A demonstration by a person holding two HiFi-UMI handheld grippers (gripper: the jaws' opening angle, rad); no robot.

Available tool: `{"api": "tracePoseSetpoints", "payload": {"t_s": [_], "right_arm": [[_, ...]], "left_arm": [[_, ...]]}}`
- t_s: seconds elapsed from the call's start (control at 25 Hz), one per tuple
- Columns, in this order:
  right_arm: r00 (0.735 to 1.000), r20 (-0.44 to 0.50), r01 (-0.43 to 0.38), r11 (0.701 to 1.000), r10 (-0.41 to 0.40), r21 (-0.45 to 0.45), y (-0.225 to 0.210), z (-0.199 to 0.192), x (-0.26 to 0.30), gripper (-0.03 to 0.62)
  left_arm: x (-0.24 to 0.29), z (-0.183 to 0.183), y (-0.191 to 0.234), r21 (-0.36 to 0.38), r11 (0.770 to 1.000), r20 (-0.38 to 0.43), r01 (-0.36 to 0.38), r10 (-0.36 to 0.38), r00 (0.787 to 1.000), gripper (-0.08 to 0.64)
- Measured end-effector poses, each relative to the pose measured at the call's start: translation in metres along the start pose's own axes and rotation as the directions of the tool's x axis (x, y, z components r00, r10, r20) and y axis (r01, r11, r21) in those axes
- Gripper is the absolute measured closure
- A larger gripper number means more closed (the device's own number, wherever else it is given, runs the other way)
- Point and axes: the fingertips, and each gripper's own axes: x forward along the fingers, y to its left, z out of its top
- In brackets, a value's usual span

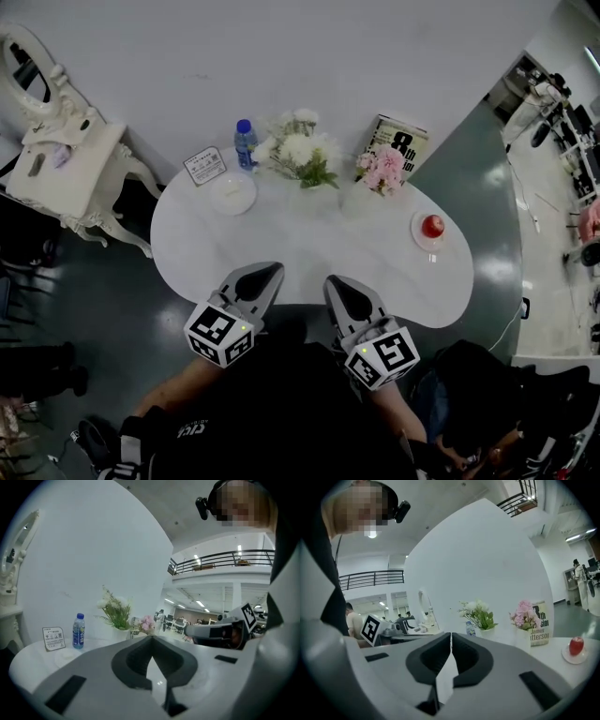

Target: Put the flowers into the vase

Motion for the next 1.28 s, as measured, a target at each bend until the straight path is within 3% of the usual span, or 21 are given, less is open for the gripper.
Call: {"api": "tracePoseSetpoints", "payload": {"t_s": [0.32,0.52,1.28], "right_arm": [[0.998,0.050,0.053,0.993,-0.048,-0.105,0.013,0.022,0.024,0.566],[0.998,0.061,0.017,0.991,-0.009,-0.129,0.013,0.024,0.037,0.568],[0.999,0.042,0.015,0.994,-0.011,-0.106,-0.004,0.019,0.040,0.568]], "left_arm": [[-0.008,0.034,0.024,0.153,0.988,0.050,-0.002,-0.006,0.999,0.549],[-0.006,0.052,0.037,0.163,0.987,0.079,-0.014,0.001,0.997,0.549],[-0.001,0.040,0.047,0.140,0.990,0.053,-0.006,-0.001,0.999,0.549]]}}
